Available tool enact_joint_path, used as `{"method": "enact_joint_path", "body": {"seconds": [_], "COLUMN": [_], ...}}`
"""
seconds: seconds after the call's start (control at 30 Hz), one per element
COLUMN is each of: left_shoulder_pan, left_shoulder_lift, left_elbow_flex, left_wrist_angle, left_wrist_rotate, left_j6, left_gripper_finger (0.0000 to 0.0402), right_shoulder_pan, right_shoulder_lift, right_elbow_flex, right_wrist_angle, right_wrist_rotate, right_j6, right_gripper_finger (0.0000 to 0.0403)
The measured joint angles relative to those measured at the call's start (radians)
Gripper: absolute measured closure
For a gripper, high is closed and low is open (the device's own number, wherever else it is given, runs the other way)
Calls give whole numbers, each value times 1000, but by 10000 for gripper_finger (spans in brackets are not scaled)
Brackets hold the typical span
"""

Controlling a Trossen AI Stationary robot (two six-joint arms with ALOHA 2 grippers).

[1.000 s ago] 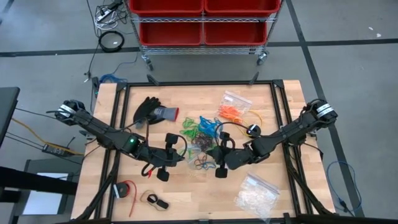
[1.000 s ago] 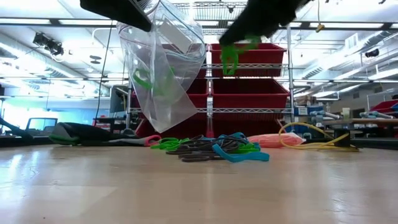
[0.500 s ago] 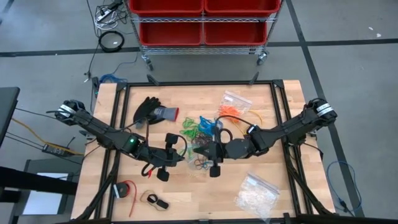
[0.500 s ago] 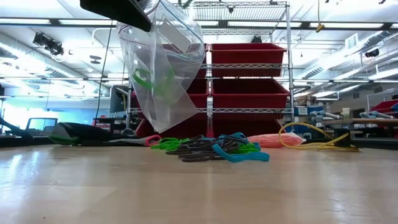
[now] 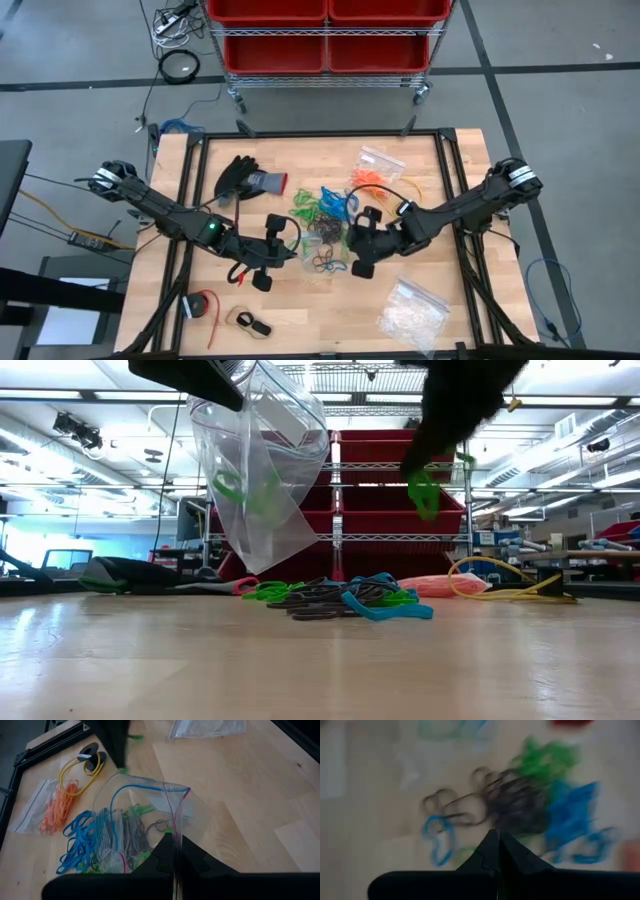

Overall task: Sort rubber bands
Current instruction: Put the green rubber band into the transparent zip bag

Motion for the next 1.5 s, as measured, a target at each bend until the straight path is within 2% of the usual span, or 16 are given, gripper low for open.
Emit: {"method": "enact_joint_path", "body": {"seconds": [0.1, 0.23, 0.4, 0.47, 0.63, 0.77, 1.13, 1.3, 1.5], "left_shoulder_pan": [0, 0, 0, 0, 0, 0, 0, 0, 0], "left_shoulder_lift": [0, 0, 0, 0, 0, 0, 0, 0, 0], "left_elbow_flex": [0, 0, 0, 0, 0, 0, 0, 0, 0], "left_wrist_angle": [2, 13, 25, 24, 24, 24, 23, 23, 23], "left_wrist_rotate": [0, 0, 0, 0, 0, 0, 0, 0, 0], "left_j6": [0, 0, 0, 0, 0, 0, -1, 0, -1], "left_gripper_finger": [386, 386, 386, 386, 386, 386, 386, 386, 386], "right_shoulder_pan": [9, 0, -29, -33, -27, -13, 46, 53, 54], "right_shoulder_lift": [-1, -2, 1, -1, -2, -2, -2, -2, -1], "right_elbow_flex": [-58, -153, -250, -271, -276, -273, -271, -283, -361], "right_wrist_angle": [11, 148, 203, 269, 273, 266, 230, 148, 306], "right_wrist_rotate": [42, -37, -70, -93, -129, -125, -119, -155, -178], "right_j6": [66, 48, 124, 124, 150, 176, 250, 344, 391], "right_gripper_finger": [403, 403, 403, 403, 399, 375, 276, 267, 268]}}
